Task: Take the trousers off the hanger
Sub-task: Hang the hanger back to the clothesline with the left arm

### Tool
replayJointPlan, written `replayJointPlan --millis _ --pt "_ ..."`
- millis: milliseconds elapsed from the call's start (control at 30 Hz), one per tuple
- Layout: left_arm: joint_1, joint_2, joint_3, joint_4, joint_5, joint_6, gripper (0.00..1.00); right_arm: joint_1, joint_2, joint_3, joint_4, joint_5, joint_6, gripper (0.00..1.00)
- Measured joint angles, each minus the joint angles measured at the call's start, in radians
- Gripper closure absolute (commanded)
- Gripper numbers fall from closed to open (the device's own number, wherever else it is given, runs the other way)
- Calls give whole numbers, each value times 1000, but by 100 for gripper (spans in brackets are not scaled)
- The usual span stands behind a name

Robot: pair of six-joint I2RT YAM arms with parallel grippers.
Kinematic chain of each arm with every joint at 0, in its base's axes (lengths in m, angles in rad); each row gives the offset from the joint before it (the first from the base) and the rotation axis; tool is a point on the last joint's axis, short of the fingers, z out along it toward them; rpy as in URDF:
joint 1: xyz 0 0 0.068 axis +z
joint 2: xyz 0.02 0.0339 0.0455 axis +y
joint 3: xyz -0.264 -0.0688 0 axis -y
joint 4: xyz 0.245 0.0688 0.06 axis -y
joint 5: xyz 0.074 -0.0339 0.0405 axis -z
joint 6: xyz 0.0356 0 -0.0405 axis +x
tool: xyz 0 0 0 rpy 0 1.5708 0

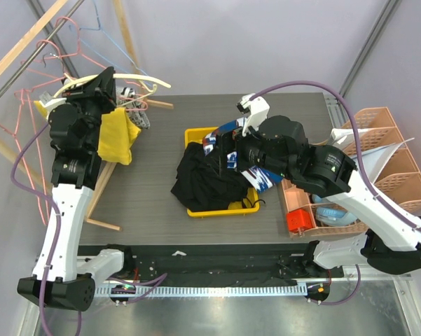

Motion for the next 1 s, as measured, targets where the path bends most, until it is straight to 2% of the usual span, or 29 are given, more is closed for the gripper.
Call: replayJointPlan --millis 267,633,1000 --pt "27 11 -16 74 37 -46 100 -1 0 9 -5 0 0 0" --pt "29 -65 -9 48 103 149 100 -3 16 18 -12 -23 -8 0" --pt "29 -113 59 -74 18 248 100 -3 17 18 -14 -34 -8 0"
